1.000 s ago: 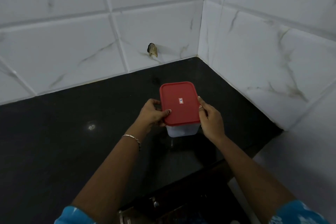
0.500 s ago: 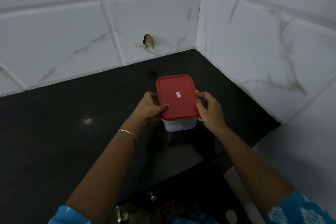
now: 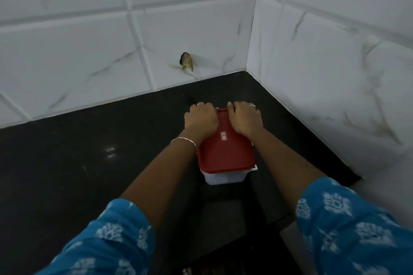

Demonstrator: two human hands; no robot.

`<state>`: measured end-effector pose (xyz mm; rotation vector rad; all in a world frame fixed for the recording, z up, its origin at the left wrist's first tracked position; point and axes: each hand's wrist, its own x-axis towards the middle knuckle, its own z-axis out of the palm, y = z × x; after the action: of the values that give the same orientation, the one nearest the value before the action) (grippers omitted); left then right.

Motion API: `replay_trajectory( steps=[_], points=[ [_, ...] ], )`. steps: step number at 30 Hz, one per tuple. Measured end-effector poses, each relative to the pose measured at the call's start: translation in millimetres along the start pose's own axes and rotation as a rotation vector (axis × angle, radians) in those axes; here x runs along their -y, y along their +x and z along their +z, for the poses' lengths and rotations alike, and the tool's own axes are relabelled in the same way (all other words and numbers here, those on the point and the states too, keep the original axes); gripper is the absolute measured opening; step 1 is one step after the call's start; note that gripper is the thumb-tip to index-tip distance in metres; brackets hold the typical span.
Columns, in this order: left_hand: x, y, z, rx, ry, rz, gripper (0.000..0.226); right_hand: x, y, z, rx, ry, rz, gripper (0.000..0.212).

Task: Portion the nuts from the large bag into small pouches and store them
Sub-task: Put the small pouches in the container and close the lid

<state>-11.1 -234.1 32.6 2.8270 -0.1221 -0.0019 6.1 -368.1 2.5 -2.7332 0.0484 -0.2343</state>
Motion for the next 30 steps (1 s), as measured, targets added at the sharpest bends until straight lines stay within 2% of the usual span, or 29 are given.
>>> replay_trajectory(
  steps=[3, 8, 19, 23, 26, 30],
  points=[
    [0.8, 11.6, 13.2, -0.002, 0.015, 0.014, 0.041, -1.1, 13.7, 8.1, 0.076, 0.042, 0.026, 0.058],
    [8.7, 28.1, 25.2, -0.001, 0.036, -0.01, 0.044, -2.4, 21.3, 15.9, 0.147, 0.067, 0.014, 0.061],
    [8.9, 42.0, 34.9, 0.004, 0.054, 0.03, 0.042, -3.1, 23.6, 18.5, 0.158, 0.055, -0.033, 0.06],
    [7.4, 44.2, 31.9, 0.037, 0.132, 0.104, 0.041, -3.8, 25.3, 19.4, 0.164, 0.051, -0.048, 0.056],
    [7.5, 44.4, 34.2, 0.011, 0.254, 0.158, 0.041, -2.4, 25.7, 20.0, 0.123, -0.009, -0.095, 0.051],
    [9.3, 44.3, 36.3, -0.023, 0.282, 0.175, 0.041, -1.3, 28.3, 19.4, 0.135, -0.023, -0.115, 0.051]
  ],
)
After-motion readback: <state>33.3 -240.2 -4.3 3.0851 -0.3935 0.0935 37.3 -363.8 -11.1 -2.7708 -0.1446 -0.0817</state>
